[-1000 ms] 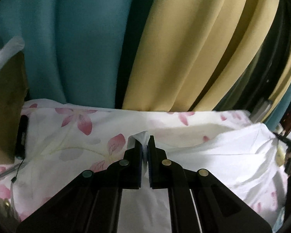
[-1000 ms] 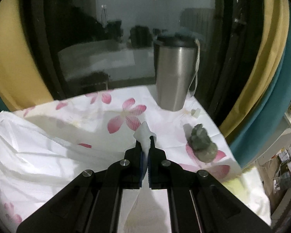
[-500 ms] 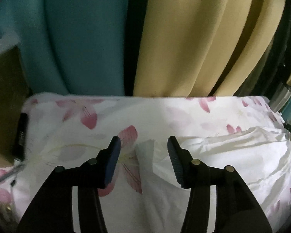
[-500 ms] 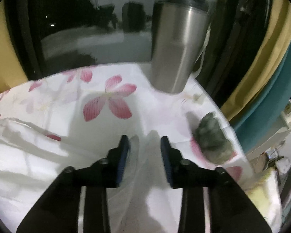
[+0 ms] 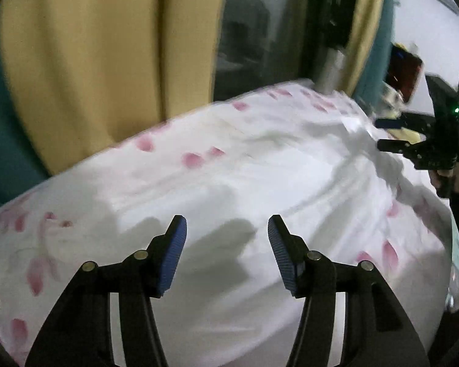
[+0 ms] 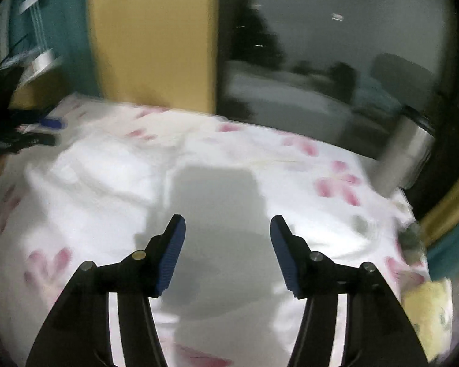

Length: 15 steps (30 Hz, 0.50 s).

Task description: Fold large clothes

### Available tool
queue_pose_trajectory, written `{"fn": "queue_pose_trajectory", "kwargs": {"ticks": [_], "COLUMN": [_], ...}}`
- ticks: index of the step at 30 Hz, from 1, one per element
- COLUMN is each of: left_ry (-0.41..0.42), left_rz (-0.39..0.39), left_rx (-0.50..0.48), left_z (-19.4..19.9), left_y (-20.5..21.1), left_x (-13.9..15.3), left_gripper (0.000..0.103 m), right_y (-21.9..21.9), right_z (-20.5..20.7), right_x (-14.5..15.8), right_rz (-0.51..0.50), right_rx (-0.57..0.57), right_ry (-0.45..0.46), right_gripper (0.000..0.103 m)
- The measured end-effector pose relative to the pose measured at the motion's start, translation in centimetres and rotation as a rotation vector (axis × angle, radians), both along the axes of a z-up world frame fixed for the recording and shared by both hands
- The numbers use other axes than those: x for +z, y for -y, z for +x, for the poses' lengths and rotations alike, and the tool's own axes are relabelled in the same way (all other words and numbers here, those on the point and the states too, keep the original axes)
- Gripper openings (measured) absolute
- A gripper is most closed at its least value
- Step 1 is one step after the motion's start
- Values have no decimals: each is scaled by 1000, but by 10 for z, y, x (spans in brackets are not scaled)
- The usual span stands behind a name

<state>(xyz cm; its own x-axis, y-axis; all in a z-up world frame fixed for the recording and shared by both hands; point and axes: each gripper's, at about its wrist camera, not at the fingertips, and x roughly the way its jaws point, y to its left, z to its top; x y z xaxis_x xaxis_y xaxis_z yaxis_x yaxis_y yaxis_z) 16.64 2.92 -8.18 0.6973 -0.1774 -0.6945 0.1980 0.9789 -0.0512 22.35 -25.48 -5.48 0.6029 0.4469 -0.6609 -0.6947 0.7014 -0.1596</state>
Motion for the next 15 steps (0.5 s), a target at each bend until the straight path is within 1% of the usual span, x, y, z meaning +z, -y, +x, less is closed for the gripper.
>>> {"fn": "queue_pose_trajectory", "kwargs": {"ticks": [2,5,8,12,15], "left_ry": [-25,-48,-63,-58,-50], "left_rz": [27,57,119,142,180], "left_rx": [-38,-76,-87,-111,-116], "left_z": [3,10,12,7,8], "left_y": [14,27,34,36,36], "left_x": [-9,-17,-22,-19,-20], "left_gripper": [59,59,59,59,58], "right_y": [-18,-30,-34,-39,-40], "right_z": [-12,-18,-15,-18,-20], "right_x": [-10,-21,-24,-24,-27], "right_rz": [-63,-113,-131,-131,-153], "right_rx": [55,92,83,107,131], "right_ry": [10,21,31,34,49], "right_gripper": [58,58,58,57,57]}}
